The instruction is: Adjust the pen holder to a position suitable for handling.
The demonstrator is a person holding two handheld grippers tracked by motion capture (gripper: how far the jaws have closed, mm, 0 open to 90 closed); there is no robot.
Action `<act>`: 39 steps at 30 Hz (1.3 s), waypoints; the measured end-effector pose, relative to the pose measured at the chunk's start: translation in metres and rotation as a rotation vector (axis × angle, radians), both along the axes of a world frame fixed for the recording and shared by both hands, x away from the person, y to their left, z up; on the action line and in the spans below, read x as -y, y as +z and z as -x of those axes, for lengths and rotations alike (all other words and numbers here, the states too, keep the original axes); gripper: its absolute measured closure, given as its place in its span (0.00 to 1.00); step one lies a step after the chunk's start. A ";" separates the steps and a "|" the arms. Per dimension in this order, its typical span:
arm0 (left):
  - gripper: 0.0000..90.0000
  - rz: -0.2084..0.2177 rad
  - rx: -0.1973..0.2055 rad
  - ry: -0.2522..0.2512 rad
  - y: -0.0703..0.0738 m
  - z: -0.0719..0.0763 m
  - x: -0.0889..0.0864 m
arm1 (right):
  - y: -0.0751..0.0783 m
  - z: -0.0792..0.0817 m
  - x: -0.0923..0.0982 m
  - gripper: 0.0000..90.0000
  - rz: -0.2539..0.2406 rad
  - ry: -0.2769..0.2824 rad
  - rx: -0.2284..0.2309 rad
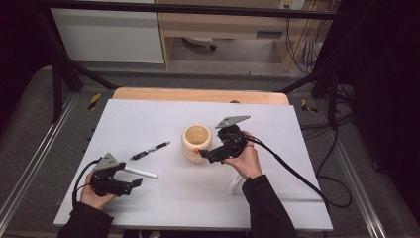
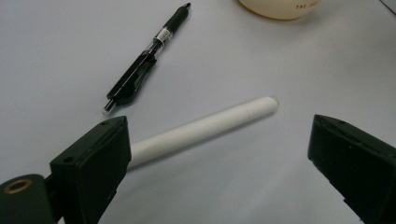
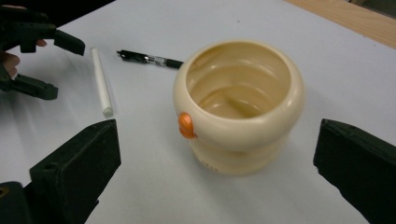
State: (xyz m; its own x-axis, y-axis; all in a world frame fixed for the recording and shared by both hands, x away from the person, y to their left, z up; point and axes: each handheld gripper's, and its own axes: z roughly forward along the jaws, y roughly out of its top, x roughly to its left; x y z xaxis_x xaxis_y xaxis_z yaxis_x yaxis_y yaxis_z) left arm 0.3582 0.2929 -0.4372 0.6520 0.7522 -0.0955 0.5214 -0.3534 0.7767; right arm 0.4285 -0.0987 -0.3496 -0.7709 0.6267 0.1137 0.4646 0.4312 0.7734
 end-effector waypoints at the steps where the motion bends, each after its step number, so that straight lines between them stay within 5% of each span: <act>1: 0.07 0.000 -0.001 0.001 0.000 0.000 0.000 | -0.001 0.002 0.003 0.01 0.001 -0.005 -0.002; 25: 0.07 -0.006 -0.006 -0.003 0.000 0.000 0.001 | -0.047 0.037 0.084 0.02 -0.033 -0.106 -0.046; 39: 0.07 -0.004 -0.008 -0.006 -0.001 0.000 0.001 | -0.064 0.055 0.097 0.11 -0.040 -0.089 -0.048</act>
State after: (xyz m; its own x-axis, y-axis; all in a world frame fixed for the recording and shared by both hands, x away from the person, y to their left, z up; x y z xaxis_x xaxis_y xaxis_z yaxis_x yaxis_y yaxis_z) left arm 0.3584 0.2919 -0.4381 0.6557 0.7487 -0.0976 0.5252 -0.3594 0.7714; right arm 0.3736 -0.1955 -0.4137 -0.7056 0.6867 0.1752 0.5366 0.3562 0.7650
